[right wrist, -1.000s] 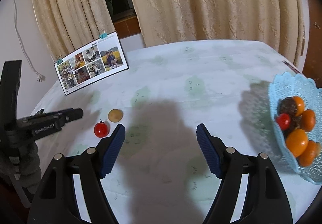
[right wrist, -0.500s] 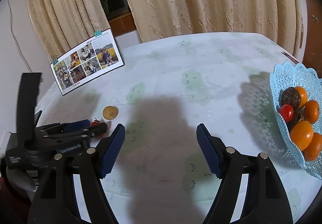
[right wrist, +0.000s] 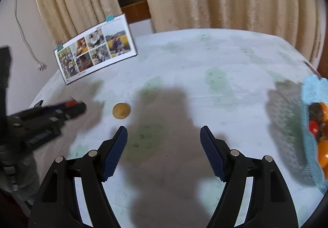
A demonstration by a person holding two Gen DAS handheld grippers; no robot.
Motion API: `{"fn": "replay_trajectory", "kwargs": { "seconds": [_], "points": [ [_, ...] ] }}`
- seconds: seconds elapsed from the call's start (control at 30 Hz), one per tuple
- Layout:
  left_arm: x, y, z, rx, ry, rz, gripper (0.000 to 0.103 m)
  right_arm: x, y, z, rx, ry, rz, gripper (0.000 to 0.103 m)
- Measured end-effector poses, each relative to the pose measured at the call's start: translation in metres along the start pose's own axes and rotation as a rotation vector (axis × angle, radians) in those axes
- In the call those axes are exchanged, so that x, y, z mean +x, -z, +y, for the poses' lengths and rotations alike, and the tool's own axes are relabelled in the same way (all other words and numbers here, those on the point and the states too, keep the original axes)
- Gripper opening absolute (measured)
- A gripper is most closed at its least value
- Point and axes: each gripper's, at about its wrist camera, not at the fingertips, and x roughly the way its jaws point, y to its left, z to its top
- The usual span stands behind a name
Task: Organize fruits
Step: 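Return the left tool to the pile and grasp the last red tomato, then grasp the small yellow fruit with the right tool while the left tool holds the tomato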
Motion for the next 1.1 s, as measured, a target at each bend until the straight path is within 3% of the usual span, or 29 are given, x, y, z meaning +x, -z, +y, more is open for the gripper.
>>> {"fn": "replay_trajectory", "kwargs": {
  "seconds": [0.2,0.47,0.73,1.1],
  "points": [
    [-0.021,-0.01,0.023,-0.073,-0.003,-0.051,0.028,0.034,-0.013,0.026,-0.053,-0.04,0.051,0.072],
    [-0.026,-0.011,0.029,-0.098,0.0,-0.053,0.029,0.069,-0.023,0.059,-0.128,-0.058,0.108,0.049],
    [-0.025,-0.011,0.028,-0.1,0.003,-0.047,0.029,0.082,-0.026,0.062,-0.144,-0.051,0.126,0.029],
    [-0.021,-0.007,0.018,-0.075,0.015,-0.034,0.029,0.035,-0.02,0.024,-0.053,-0.023,0.047,0.029]
  ]
}}
